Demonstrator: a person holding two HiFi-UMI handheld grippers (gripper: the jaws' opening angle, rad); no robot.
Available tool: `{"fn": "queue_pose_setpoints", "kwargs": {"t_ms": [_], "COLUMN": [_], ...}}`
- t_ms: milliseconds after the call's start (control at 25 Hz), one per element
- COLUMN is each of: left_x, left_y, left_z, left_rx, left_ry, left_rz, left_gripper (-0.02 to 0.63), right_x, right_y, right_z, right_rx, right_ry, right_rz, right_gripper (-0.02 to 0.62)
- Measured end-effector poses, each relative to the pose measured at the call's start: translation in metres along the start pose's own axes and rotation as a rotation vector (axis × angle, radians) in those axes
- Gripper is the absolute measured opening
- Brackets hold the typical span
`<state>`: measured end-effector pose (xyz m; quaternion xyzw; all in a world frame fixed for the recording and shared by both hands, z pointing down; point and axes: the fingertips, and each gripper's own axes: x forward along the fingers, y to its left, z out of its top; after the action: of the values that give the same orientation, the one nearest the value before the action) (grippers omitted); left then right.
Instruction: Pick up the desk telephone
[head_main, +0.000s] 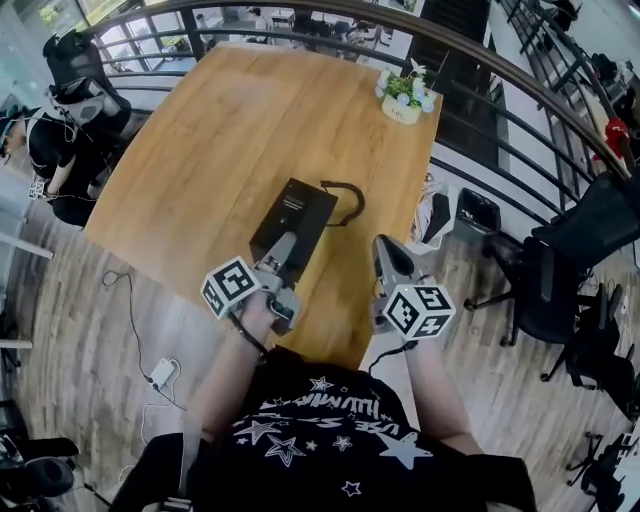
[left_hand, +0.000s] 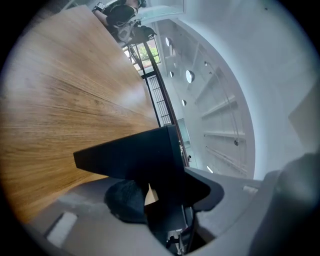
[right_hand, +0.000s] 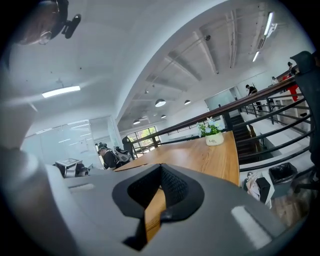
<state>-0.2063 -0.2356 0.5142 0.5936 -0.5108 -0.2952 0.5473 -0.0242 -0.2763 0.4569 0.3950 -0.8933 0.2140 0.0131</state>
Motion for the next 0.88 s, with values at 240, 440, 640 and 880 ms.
{"fn": "queue_pose_setpoints", "kwargs": {"t_ms": [240,440,640,880], "left_x": [-0.036,-0.061,-0.066,-0.087], "left_y": [0.0,-0.008,0.001,0.012], "left_z": [-0.024,-0.049,-0.058,-0.065], "left_rx": [-0.05,-0.065,-0.113,-0.154], "left_ry": [-0.098,-0.181,-0.253,-0.303], "left_rz": [0.016,0.033,0.049,0.07], "left_gripper": [0.206,0.206,0.206,0.206], "right_x": [-0.018,-0.033,-0.02,-0.022], "right_y": [0.003,0.004,-0.003,0.008], "right_z": [-0.011,-0.02,-0.04,-0.054], "right_rx": [-0.005,-0.007,0.001,0.018], "right_ry": [0.031,0.075,0.142,0.185], "right_rz": [0.087,0.178,0.248,0.325], "right_gripper": [0.0,0.0,0.0,-0.001]}}
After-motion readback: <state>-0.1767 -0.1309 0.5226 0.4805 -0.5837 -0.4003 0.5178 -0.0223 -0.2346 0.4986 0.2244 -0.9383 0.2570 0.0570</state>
